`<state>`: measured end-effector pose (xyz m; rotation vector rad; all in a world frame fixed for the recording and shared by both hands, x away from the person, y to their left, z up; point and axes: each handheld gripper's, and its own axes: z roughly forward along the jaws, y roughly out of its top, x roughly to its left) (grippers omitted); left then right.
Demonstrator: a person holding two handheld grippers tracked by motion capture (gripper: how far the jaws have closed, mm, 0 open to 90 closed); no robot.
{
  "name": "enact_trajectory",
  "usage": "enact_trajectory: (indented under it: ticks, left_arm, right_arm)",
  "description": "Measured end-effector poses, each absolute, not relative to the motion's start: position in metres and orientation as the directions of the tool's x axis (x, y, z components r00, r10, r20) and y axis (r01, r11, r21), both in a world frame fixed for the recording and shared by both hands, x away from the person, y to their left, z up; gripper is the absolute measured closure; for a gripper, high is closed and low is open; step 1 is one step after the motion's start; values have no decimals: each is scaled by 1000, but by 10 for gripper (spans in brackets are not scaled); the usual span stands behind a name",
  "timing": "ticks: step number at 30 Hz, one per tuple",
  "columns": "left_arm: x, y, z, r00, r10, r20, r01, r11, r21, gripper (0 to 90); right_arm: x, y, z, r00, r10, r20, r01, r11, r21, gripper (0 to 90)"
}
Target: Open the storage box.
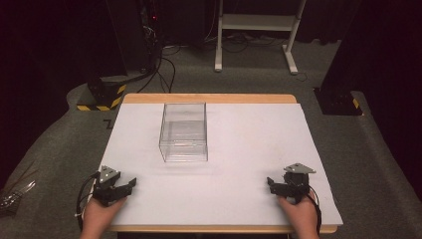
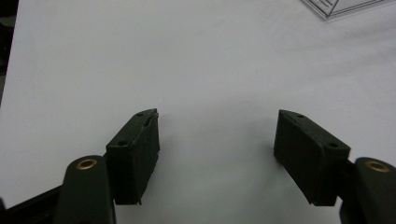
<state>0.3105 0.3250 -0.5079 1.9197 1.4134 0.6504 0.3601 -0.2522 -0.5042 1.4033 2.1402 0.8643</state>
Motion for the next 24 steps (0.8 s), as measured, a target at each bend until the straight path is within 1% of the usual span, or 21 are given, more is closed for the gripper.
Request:
enact_trajectory:
  ticks: [14, 18, 24]
  left_arm:
    - [311, 325, -507, 291, 957, 13, 630, -202, 750, 317]
    - [310, 325, -506, 307, 951, 20, 620, -217, 754, 358]
    - [308, 323, -501, 332, 943, -1, 615, -216, 758, 369]
  right_arm:
    - [360, -252, -504, -390, 920, -22, 647, 291, 705, 114]
    - [360, -252, -504, -391, 920, -22, 647, 291, 705, 114]
    - [360, -252, -504, -391, 920, -23, 646, 293, 705, 115]
